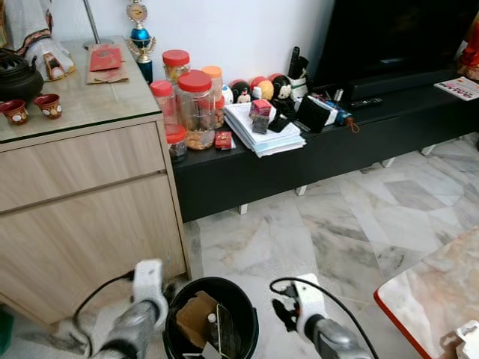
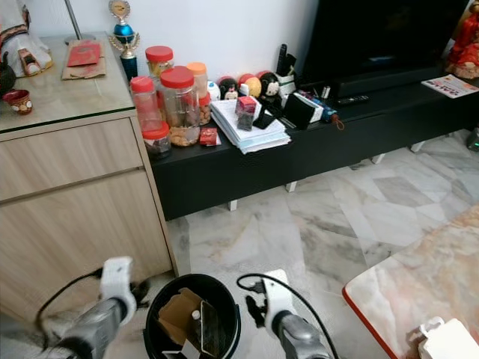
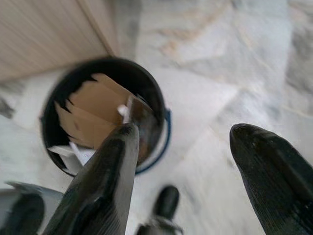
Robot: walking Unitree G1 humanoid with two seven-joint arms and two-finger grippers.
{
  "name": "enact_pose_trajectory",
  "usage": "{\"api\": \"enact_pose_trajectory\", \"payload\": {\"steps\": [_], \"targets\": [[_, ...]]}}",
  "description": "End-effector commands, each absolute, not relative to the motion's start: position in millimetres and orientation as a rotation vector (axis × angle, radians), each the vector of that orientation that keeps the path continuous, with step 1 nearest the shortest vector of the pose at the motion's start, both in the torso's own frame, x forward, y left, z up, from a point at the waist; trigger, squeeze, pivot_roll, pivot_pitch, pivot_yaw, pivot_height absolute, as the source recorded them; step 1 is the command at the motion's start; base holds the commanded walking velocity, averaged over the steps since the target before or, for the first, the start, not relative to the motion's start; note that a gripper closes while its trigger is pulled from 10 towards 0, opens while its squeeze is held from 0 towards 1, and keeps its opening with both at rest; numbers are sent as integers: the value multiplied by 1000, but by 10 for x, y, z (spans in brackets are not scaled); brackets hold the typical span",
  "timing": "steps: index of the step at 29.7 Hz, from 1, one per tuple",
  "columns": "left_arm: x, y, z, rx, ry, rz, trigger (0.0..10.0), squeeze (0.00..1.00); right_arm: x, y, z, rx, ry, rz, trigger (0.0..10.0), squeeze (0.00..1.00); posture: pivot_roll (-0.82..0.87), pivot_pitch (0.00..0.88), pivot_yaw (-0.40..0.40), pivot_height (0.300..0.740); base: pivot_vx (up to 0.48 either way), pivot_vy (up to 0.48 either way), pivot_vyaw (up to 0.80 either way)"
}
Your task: Picking trash to rubbish bin
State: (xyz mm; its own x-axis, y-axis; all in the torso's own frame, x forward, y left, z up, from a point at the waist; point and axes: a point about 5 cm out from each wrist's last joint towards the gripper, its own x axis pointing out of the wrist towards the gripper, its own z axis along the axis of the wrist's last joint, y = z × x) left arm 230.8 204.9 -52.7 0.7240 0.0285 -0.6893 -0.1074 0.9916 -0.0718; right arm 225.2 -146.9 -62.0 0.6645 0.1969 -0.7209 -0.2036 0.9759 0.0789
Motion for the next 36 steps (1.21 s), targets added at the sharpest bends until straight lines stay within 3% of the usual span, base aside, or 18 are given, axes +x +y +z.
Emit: {"api": "enact_pose_trajectory", "payload": {"steps": [1, 6, 24, 36], "targets": [[2200, 2059, -597, -86, 795, 91, 10000, 0, 2159, -1537, -680, -20, 853, 190, 10000, 0, -7, 16, -65, 740, 0, 0, 0], [1874, 2068, -776, -41, 881, 140, 10000, 0, 1933, -1655, -803, -33, 925, 126, 10000, 0, -7, 6, -64, 740, 0, 0, 0], [1875, 2045, -781, 17, 887, 172, 10000, 0, 1924, -1654, -808, -43, 925, 122, 10000, 0, -19, 0, -48, 740, 0, 0, 0], [1593, 2054, -918, 48, 1005, 173, 10000, 0, 1687, -1688, -927, -89, 1035, 133, 10000, 0, -11, 0, -55, 740, 0, 0, 0]]}}
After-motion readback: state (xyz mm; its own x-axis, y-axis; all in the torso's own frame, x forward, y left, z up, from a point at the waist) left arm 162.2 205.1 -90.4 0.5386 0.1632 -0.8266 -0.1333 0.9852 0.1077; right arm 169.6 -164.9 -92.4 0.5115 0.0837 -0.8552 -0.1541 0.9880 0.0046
